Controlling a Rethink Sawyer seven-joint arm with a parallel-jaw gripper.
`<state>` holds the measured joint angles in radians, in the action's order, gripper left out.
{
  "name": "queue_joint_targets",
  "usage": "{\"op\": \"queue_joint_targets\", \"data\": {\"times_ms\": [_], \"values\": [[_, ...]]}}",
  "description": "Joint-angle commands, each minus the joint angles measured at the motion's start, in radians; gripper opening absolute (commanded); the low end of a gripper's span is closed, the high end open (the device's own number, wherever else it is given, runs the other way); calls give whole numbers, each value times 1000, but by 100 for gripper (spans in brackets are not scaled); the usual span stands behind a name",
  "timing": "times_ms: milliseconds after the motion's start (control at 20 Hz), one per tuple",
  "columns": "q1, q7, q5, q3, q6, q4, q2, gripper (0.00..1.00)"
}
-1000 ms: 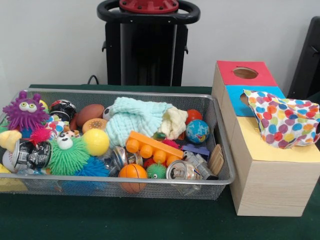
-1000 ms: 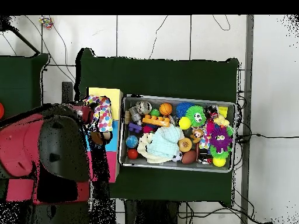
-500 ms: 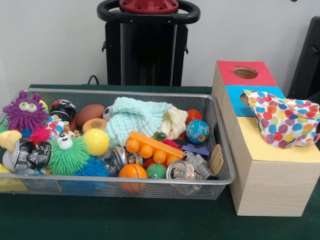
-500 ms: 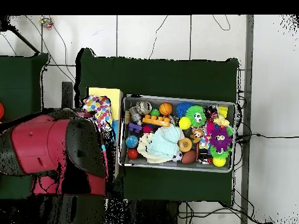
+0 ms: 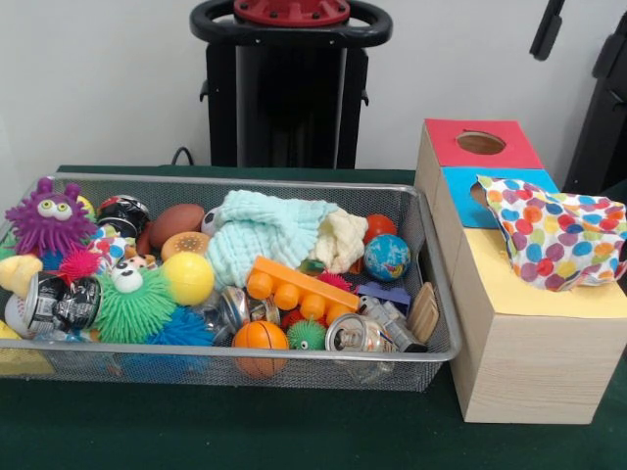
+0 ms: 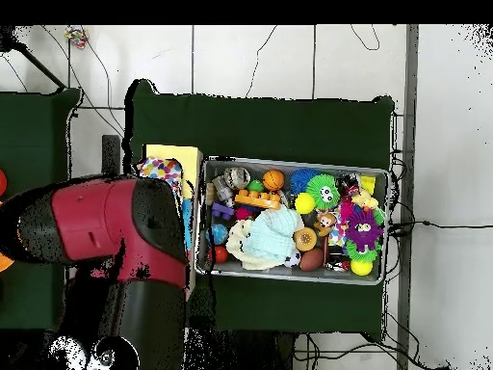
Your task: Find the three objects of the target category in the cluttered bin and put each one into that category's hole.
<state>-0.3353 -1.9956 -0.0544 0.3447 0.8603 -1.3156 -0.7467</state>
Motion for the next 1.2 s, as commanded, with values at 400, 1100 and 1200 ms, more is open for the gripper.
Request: {"op": "queue_joint_targets", "data": {"times_ms": [400,1100,1200], "values": [[-2,-230,39,-32,171,107,152,100],[-39,-201,39,-25,70,-52,101,100],[-29,-182,40,-29,77,-51,99,100]]}}
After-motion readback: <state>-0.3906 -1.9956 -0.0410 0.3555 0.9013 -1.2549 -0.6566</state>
